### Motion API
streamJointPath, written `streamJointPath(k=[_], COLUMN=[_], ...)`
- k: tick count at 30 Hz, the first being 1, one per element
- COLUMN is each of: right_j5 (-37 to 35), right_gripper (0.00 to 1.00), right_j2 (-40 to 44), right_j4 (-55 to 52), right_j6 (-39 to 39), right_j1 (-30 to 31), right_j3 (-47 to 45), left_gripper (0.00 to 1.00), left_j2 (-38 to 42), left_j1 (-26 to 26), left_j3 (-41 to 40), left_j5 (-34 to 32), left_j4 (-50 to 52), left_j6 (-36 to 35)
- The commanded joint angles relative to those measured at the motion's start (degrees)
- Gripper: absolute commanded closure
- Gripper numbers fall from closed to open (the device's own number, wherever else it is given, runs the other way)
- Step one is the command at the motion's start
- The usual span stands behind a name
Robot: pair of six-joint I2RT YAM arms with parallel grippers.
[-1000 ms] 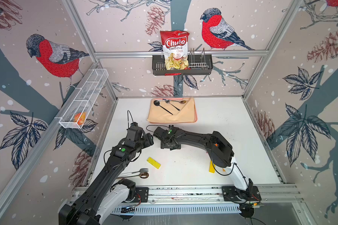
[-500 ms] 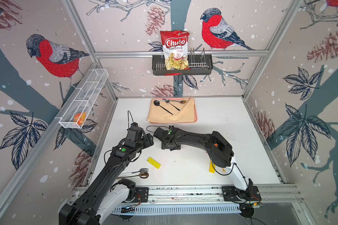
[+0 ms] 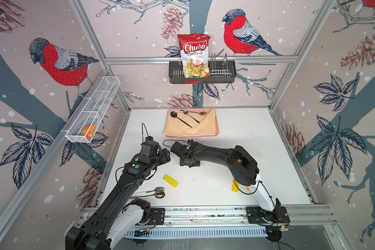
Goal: Assemble the letter h with building blocks
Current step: Assemble the building block at the center of the board, then pick up the building block from the center of the board.
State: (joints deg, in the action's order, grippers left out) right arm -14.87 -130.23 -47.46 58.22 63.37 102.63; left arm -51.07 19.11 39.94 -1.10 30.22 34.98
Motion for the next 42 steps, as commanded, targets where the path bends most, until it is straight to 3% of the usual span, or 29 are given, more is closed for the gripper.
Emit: streamJointPath(k=[1, 8, 12, 18, 22, 27, 31, 36, 42], right_j5=[0.04, 0.11, -0.2, -0.71, -4.16, -9.99, -10.6, -3.98, -3.12], right_gripper=[0.3, 0.3, 0.21, 0.17, 0.07, 0.03, 0.04, 0.1, 0.14], right_j2=[-0.52, -0.64, -0.28, 0.4, 2.34, 9.06, 18.47, 31.1, 42.43], right_j4=[-0.16, -0.41, -0.62, -1.64, -3.9, -6.65, -5.54, 1.92, 4.08], right_j6=[-0.21, 0.07, 0.23, -0.18, -0.64, -1.07, -0.56, -2.34, -2.71], right_j1=[0.03, -0.27, -0.17, 0.33, 0.63, -0.34, -4.24, -13.32, -21.02], right_j3=[-0.24, -0.5, -0.5, 0.87, 2.18, 0.81, -9.01, -30.05, -45.12], left_gripper=[0.24, 0.24, 0.24, 0.24, 0.23, 0.2, 0.19, 0.21, 0.22], left_j2=[0.09, 0.18, 0.18, 0.27, 0.94, 1.49, 1.59, 1.72, 1.69], left_j1=[-0.11, -0.09, -0.09, -0.13, -0.12, -0.1, -0.11, -0.13, -0.13], left_j3=[-0.01, 0.04, -0.09, 0.22, 1.03, 3.38, 4.83, 4.06, 2.23], left_j5=[0.22, 0.47, 0.62, 0.93, 1.1, 0.62, 0.7, 2.44, 3.73], left_j4=[-0.42, -0.51, -0.68, -0.48, 0.09, 1.54, 2.21, 1.04, -0.13], left_j6=[-0.76, -0.85, -0.96, -1.24, -1.74, -1.72, -1.78, -1.6, -1.0])
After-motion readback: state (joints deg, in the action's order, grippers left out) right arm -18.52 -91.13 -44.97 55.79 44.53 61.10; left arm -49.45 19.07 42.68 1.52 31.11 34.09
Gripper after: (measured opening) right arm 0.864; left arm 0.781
